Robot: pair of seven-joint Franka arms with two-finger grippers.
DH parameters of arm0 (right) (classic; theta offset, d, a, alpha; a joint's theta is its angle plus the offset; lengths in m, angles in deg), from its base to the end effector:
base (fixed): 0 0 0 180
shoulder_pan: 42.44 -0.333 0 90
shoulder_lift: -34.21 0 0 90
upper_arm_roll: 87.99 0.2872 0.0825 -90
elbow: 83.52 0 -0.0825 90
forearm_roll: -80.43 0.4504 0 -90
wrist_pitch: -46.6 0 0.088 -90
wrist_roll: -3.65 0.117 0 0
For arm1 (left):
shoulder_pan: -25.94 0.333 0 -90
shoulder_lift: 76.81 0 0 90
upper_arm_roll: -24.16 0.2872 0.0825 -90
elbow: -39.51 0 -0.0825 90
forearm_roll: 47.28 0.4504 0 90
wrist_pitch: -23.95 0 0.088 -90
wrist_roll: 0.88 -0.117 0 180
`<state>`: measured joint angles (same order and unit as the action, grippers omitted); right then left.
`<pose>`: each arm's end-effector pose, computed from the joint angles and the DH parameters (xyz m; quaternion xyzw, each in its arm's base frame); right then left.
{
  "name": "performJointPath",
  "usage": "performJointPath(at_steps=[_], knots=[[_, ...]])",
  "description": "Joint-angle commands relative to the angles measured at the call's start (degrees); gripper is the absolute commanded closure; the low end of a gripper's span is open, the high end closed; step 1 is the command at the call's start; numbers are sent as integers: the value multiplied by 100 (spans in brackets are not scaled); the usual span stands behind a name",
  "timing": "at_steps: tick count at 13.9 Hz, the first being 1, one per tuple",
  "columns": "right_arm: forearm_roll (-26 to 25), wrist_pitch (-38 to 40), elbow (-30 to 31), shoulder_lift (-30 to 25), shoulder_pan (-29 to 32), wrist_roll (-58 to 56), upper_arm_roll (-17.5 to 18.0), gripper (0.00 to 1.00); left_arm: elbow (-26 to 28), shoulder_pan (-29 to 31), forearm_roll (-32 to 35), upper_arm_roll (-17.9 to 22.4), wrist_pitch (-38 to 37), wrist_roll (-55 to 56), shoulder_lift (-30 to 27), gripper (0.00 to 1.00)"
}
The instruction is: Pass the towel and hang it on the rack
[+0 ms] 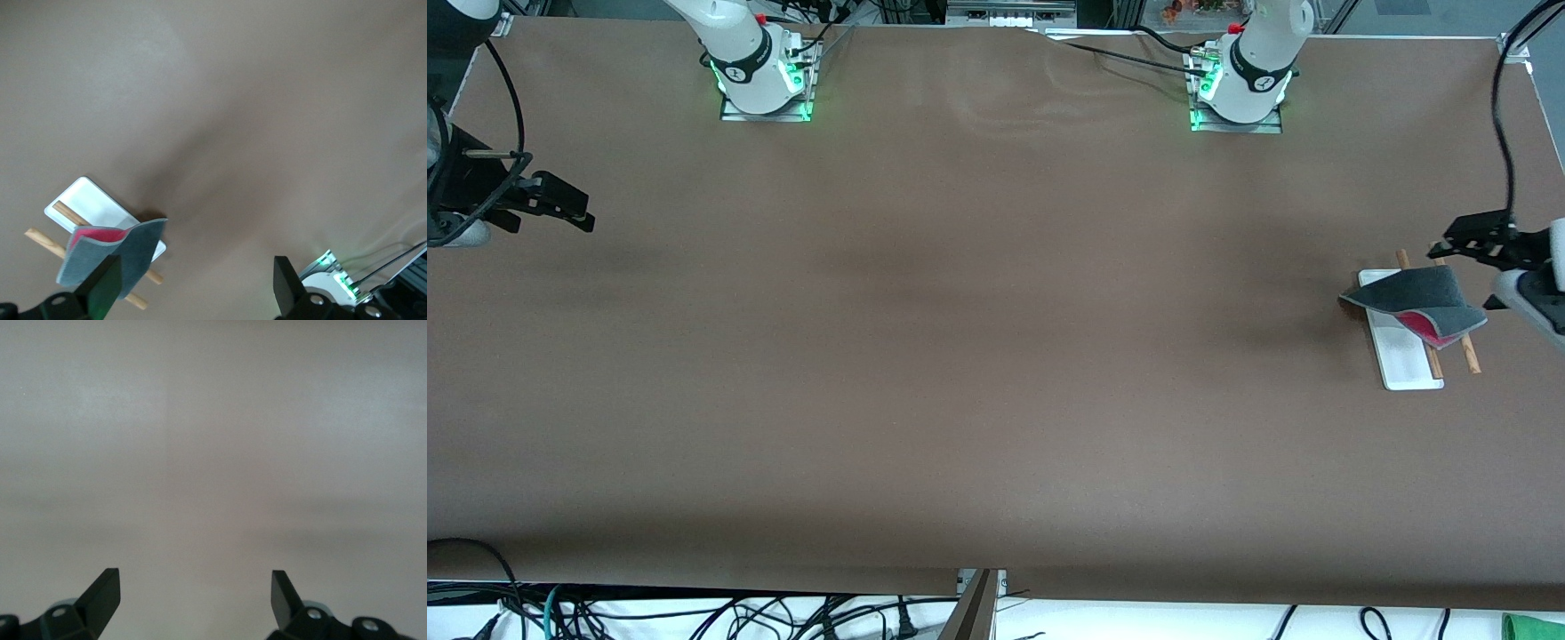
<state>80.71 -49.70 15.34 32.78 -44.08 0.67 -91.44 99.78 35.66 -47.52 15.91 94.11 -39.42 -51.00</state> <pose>0.6180 -0.0193 0.5270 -0.9999 -0.0099 0.0097 0.0036 0.6937 0.0397 0.5345 0.9395 -0.3125 -0.1163 0.0785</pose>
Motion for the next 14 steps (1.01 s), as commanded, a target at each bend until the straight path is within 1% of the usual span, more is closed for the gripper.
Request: performJointPath(at_steps=[1,2,4,5,7,8,9,10,11,12,13,14], knots=[[-19,-3,-43,-7,6,-89,19,0,239,-425,269,69,59,731,-286,0],[-19,14,-43,-7,6,-98,19,0,352,-583,278,69,59,995,-426,0],[-19,14,-43,-7,6,-98,19,0,590,-637,340,60,67,1383,-672,0],[-19,6,-51,-7,6,-98,28,0,799,-672,340,86,285,1515,-900,0],[-19,41,-139,1,-2,-98,28,0,2035,-699,340,139,1214,1613,-1575,0],[-19,41,-139,1,6,-98,28,0,2554,-699,323,165,1576,1622,-1909,0],[-19,41,-157,45,6,-98,28,0,2898,-708,305,174,1840,1726,-2182,0],[-19,41,-166,54,-2,-98,28,0,3024,-786,331,183,1982,2058,-2307,0],[-19,50,-166,45,-2,-98,28,0,3155,-952,323,392,2131,2487,-2369,0],[-19,50,-166,54,-2,-98,28,0,3348,-1397,314,760,2429,2761,-2483,0],[-19,50,-166,54,-2,-106,28,0,3559,-1611,322,972,2754,2869,-2553,0],[-19,50,-166,54,6,-107,28,0,3657,-1604,270,974,2853,2878,-2589,0]])
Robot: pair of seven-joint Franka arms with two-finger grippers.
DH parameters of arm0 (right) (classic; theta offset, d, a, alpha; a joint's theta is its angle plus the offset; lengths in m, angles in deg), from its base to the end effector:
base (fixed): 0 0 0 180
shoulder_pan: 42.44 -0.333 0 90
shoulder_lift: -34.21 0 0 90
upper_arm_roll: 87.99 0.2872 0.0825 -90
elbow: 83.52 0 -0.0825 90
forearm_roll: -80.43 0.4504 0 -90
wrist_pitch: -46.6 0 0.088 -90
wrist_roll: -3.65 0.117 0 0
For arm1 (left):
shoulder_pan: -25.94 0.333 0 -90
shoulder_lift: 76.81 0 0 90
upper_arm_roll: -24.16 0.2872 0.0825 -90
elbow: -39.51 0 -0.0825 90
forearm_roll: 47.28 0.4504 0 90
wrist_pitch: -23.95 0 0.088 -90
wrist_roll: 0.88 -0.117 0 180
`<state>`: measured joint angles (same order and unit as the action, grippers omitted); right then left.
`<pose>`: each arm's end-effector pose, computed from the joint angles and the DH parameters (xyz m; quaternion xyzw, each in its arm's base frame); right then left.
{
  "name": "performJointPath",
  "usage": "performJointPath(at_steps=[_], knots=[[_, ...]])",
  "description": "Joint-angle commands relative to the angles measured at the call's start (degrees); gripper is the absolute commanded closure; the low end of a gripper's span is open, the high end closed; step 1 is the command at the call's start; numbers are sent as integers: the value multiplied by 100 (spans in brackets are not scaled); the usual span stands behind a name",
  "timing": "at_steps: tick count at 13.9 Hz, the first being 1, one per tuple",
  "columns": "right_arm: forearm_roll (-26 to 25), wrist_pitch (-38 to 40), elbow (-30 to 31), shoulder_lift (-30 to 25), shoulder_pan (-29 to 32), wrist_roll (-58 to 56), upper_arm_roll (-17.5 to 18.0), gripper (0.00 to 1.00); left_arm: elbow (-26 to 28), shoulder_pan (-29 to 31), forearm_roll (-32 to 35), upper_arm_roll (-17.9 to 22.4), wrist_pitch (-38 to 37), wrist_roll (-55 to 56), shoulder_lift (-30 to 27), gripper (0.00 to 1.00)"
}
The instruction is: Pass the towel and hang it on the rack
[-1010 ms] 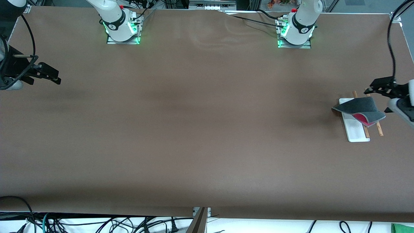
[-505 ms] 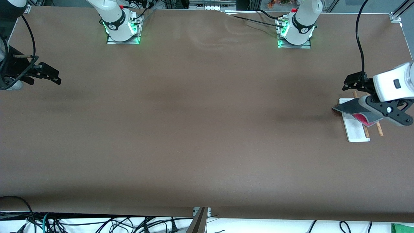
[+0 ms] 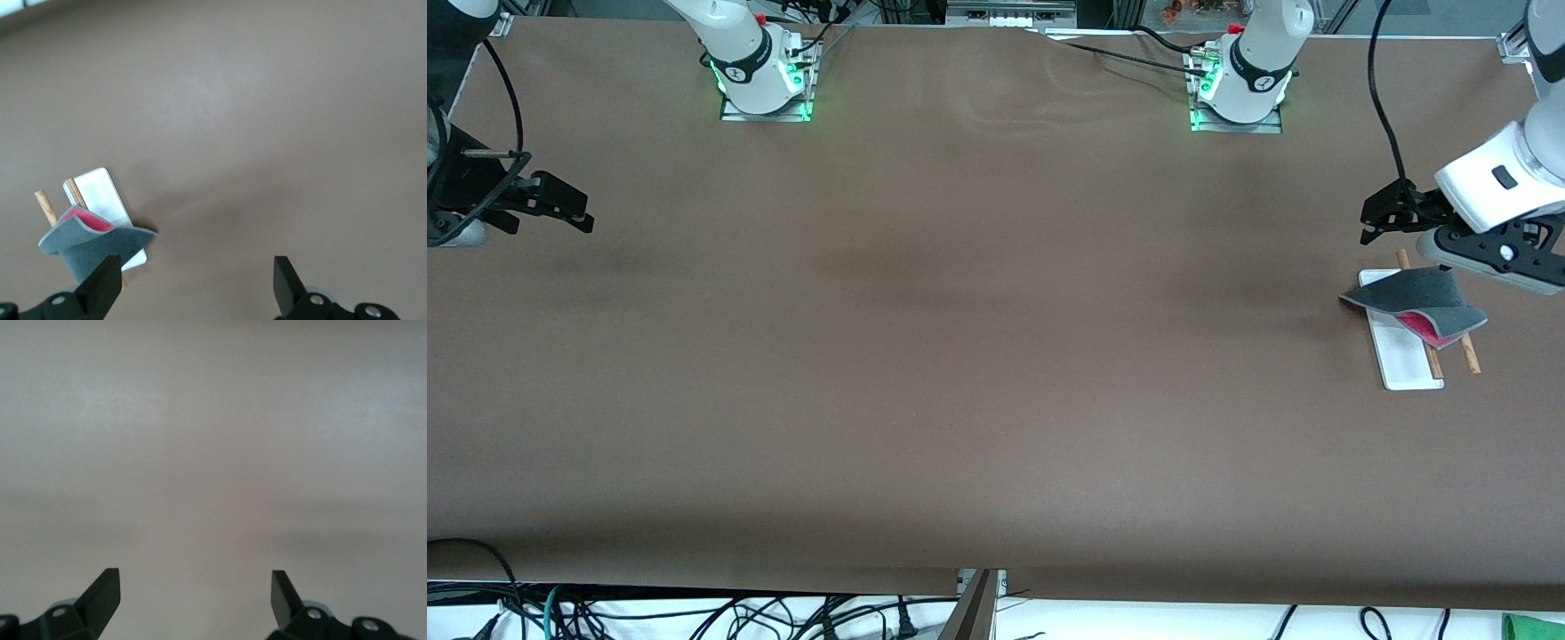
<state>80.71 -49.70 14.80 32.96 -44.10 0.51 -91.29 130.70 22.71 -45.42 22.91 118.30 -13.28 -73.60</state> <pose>0.6195 -0.0175 0.5302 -0.9999 -0.0128 0.0066 0.0033 0.6401 -0.0463 0.5458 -0.9889 0.1480 0.0015 0.0155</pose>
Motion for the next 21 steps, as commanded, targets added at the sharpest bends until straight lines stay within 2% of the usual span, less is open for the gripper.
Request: performJointPath(at_steps=[1,21], knots=[[-19,41,-120,36,8,-99,14,0,636,-309,34,282,418,282,-338,0],[-19,93,-147,63,8,-152,14,0,443,-318,-19,230,215,792,-162,0]])
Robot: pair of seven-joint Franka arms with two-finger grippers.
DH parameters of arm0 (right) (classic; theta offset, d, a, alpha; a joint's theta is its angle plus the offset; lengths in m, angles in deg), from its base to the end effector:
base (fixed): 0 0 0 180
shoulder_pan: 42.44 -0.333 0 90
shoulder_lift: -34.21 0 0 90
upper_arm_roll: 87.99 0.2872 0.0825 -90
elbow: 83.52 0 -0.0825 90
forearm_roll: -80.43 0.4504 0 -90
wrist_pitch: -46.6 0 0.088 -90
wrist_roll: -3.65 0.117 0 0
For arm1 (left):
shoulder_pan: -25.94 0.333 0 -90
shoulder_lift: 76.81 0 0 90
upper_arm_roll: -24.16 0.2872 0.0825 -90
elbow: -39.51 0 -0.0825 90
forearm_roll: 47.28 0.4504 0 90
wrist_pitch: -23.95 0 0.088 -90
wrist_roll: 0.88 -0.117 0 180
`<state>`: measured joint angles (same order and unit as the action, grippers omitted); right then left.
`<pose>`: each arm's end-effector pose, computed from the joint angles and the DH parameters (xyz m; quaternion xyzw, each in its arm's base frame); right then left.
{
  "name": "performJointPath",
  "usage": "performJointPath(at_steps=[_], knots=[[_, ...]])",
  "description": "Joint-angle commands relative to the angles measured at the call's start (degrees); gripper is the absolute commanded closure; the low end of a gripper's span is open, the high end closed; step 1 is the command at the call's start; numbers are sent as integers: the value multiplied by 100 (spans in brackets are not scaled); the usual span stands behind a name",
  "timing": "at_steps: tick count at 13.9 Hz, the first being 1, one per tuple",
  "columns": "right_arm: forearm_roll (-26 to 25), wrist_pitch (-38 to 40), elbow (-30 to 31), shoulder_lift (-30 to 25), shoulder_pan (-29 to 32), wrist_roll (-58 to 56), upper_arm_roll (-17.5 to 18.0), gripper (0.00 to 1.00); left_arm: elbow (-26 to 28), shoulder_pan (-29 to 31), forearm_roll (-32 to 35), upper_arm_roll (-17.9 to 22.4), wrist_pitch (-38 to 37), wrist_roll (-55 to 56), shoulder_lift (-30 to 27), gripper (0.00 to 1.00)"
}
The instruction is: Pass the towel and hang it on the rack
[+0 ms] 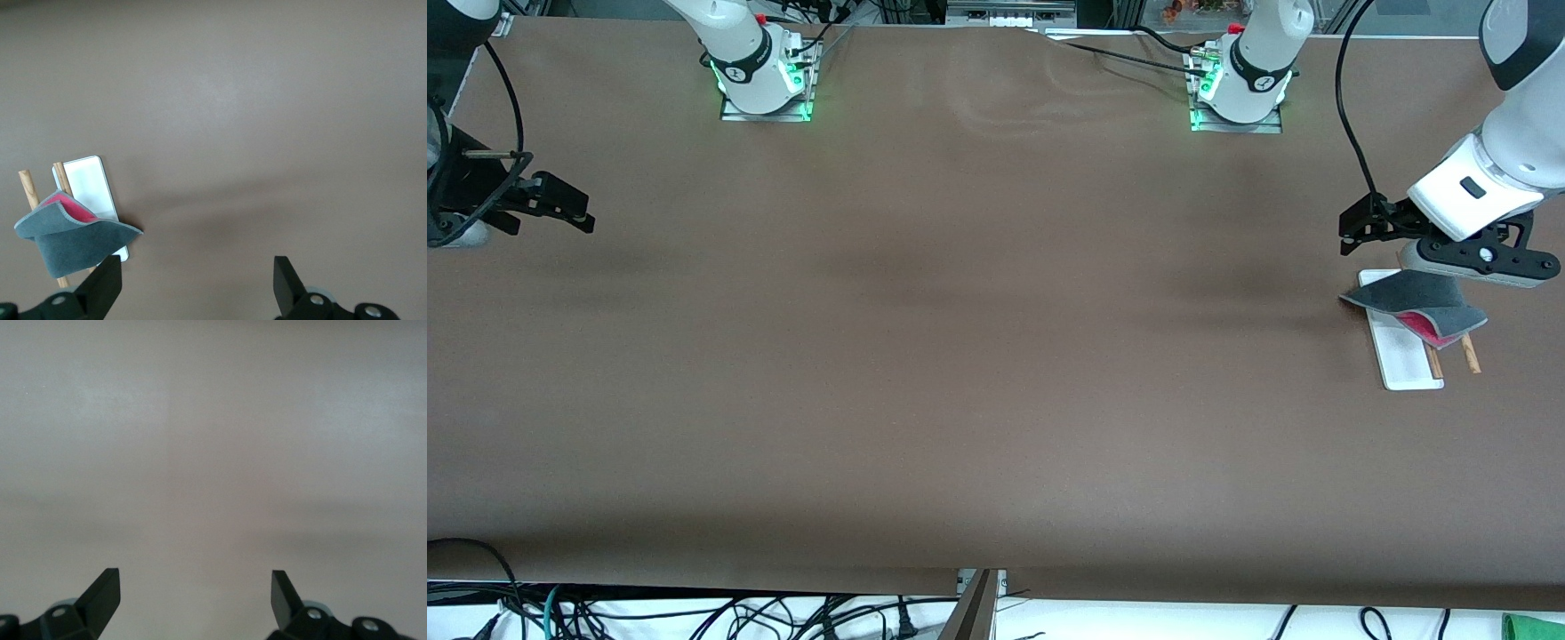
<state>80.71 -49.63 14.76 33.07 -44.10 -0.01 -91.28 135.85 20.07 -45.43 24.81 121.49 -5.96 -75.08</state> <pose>0.6198 -0.0173 0.5293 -0.9998 -0.0174 0.0078 0.0034 0.6332 -0.0545 0.5183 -0.9956 0.0919 0.0046 0.0162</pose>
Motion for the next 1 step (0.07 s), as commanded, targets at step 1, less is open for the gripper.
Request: performJointPath(at_steps=[1], knots=[[-19,87,-133,52,8,-99,13,0,-89,-46,-18,40,-103,59,20,0]])
